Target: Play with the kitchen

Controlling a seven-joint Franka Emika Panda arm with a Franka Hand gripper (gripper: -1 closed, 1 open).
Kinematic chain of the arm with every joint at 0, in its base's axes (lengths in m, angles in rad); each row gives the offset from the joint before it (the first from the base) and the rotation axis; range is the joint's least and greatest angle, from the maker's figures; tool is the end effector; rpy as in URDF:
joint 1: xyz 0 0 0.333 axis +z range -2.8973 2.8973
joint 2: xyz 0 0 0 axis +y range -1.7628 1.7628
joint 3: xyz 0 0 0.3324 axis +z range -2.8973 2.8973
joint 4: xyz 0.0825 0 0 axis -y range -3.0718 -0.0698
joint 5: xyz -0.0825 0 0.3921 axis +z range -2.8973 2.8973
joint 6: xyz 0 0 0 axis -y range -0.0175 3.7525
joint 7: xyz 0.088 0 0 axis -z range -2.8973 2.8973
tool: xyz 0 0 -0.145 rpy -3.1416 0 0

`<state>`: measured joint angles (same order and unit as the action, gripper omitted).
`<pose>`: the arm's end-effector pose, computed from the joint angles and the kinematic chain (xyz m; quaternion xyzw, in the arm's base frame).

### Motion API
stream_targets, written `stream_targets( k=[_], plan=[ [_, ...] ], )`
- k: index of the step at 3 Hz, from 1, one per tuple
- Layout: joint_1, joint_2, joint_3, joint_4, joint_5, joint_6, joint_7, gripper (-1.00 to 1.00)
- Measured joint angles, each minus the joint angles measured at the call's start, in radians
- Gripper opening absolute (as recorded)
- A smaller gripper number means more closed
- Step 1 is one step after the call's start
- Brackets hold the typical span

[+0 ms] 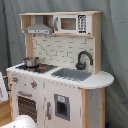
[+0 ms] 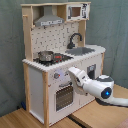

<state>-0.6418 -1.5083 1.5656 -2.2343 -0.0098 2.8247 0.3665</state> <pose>0.2894 0.5278 0.3410 0.6120 0.3853 0.5651 0.3971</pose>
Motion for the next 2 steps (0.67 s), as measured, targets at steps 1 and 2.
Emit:
stream_targets(
  k=[1,2],
  plan=[
    [-0.071,0.000,0.001,0.052,-0.011,0.047,-0.001,1.00],
    [-0.145,0.000,0.001,0.105,-0.012,0.106,-0.001,1.00]
  ],
)
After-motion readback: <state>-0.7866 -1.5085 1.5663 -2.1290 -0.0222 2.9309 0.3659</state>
